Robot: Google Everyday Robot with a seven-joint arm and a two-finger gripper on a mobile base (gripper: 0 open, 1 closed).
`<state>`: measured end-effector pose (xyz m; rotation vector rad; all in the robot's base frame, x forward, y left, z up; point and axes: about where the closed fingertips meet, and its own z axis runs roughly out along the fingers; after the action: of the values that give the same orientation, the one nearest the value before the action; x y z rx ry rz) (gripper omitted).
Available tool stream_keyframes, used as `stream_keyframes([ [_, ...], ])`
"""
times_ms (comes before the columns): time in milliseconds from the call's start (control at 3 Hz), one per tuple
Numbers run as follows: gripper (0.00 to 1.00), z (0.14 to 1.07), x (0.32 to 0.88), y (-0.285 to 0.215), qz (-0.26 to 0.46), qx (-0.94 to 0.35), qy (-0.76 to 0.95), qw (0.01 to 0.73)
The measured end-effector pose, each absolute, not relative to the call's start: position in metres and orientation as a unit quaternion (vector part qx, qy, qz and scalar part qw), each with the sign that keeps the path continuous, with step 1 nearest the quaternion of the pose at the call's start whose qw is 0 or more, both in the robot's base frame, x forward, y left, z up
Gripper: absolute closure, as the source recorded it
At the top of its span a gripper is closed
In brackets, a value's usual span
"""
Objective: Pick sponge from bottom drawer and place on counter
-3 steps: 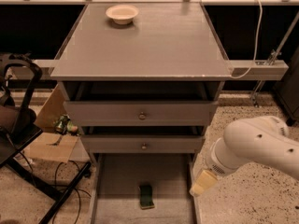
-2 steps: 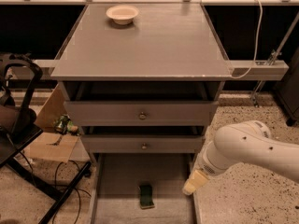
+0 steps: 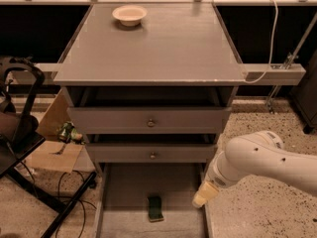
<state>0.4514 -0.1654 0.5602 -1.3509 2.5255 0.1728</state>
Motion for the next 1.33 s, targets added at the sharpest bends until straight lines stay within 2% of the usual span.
stream_keyframes([
  [333,0.00,0.528,0.455,-0.144,0.067,-0.481,0.863,0.138],
  [667,0.00,0.456,0.479,-0.106,0.101,-0.453,0.872,0.156],
  [1333,0.00,0.343,0.539,-0.051,0.120,-0.421,0.885,0.158],
])
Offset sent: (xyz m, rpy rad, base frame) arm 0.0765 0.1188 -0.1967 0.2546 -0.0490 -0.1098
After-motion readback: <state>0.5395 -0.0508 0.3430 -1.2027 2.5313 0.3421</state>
